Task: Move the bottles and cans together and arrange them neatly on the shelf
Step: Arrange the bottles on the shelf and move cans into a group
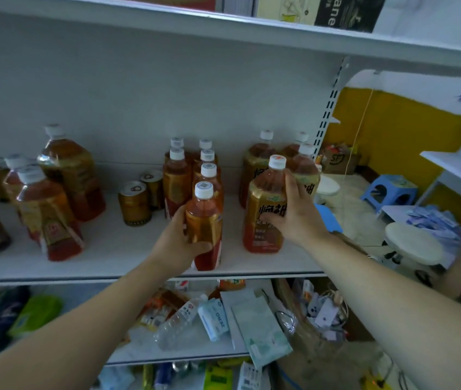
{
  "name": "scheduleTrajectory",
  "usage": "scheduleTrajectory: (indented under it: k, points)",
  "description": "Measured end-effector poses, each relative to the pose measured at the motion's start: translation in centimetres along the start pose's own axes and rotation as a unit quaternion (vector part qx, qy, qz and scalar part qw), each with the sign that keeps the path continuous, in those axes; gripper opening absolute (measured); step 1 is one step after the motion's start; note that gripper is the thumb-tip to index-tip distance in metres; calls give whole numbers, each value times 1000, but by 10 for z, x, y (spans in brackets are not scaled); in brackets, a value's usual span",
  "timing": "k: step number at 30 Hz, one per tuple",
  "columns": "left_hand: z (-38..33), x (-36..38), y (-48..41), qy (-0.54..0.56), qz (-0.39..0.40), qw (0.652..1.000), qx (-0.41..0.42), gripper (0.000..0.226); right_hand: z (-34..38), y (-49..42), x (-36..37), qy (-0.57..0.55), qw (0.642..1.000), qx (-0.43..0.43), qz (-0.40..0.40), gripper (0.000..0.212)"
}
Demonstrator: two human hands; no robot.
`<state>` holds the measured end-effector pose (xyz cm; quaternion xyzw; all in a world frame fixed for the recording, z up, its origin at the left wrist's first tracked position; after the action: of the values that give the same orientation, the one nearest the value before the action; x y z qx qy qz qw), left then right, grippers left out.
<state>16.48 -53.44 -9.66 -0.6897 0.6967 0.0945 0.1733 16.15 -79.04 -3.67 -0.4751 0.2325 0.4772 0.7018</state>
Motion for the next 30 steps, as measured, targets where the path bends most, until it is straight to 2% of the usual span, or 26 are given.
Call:
scheduleTrajectory:
  k: [5, 10, 15, 20, 25, 30]
  points:
    - [2, -4, -4, -22, 15, 1000, 0, 88, -6, -18, 0, 171, 984, -53, -20, 108]
    - [4, -4, -7, -22, 3, 1000, 4, 85, -7, -28, 5, 262, 962, -70, -35, 106]
    - [5, -6, -6, -8, 3, 1000, 6, 85, -7, -33, 13, 250, 966, -62, -23, 105]
    - [13, -26, -6, -26, -10, 1000, -6, 89, -26, -33, 11, 269, 959, -92, 8, 121]
    - [20, -52, -18, -48, -29, 998, -1, 91, -26, -44, 16, 296, 949, -108, -4, 116]
    - [22, -54, -35, -29, -31, 999, -6, 90, -36, -52, 23, 291, 954, -79, -8, 109]
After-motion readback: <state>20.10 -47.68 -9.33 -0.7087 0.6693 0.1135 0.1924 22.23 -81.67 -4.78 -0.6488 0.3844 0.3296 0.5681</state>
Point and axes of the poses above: each hand's wrist, its own y-axis away from the middle knuckle, its own x-axis out of the palm, z = x × y, the point moved 3 cm from there along -y, towards the middle knuckle, and after that the axes turned 7 degrees about -z, right-handed, at the moved point
